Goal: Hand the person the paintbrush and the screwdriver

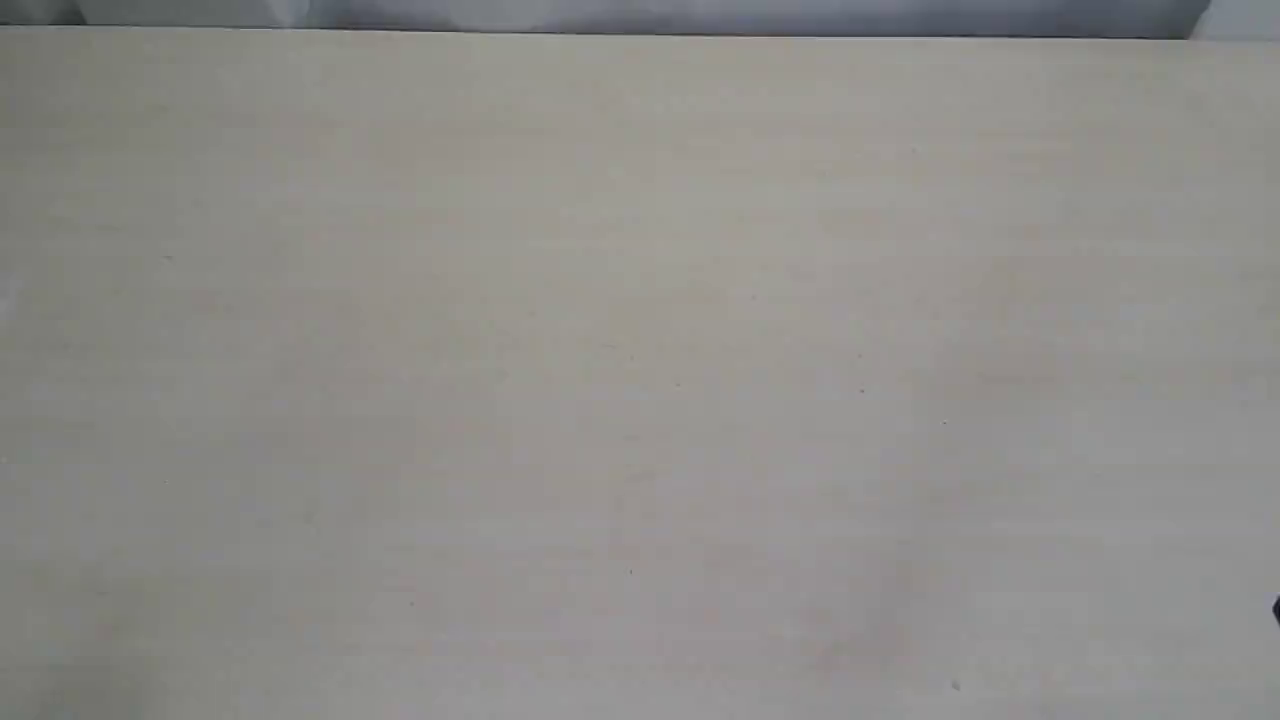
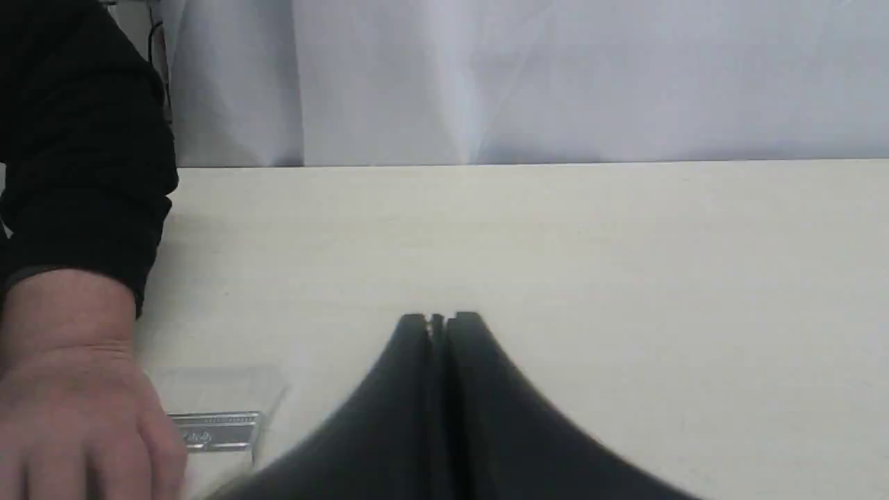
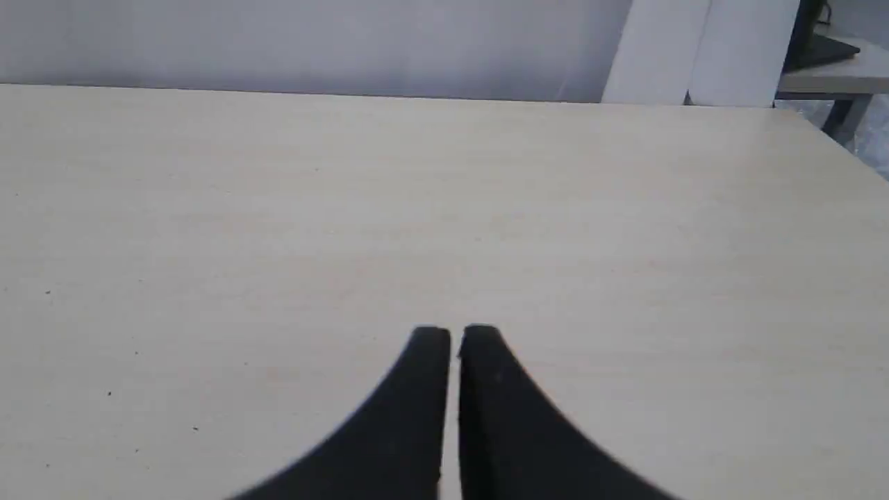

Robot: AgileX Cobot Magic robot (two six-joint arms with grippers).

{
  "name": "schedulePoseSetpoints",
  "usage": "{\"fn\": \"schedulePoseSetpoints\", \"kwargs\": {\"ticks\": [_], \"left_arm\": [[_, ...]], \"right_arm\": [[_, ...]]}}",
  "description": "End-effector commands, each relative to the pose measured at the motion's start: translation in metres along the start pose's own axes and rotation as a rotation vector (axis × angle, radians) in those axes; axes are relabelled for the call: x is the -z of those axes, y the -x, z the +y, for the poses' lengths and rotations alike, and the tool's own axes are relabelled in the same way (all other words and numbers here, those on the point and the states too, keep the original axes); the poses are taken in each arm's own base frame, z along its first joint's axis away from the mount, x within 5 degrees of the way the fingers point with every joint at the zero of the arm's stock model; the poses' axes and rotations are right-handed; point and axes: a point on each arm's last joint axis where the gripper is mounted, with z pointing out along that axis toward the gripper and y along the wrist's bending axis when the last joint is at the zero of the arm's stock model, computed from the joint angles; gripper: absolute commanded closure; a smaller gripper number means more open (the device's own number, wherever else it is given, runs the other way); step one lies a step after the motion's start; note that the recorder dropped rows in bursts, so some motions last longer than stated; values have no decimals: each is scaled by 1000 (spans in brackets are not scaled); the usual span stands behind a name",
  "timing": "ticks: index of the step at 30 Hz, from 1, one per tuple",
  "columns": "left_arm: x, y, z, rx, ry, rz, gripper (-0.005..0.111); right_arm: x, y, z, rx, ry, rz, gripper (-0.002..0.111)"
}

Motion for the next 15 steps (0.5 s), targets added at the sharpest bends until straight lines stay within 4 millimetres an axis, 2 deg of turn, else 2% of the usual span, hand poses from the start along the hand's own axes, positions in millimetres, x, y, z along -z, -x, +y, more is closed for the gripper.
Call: {"fn": "schedulePoseSetpoints", "kwargs": {"ticks": [1, 15], "left_arm": [[0, 0, -1, 4, -9, -6, 107], [0, 0, -1, 4, -9, -6, 107]], "right_arm": [[0, -1, 0, 0, -5, 1, 104], [0, -2, 3, -5, 46, 8, 104]]}}
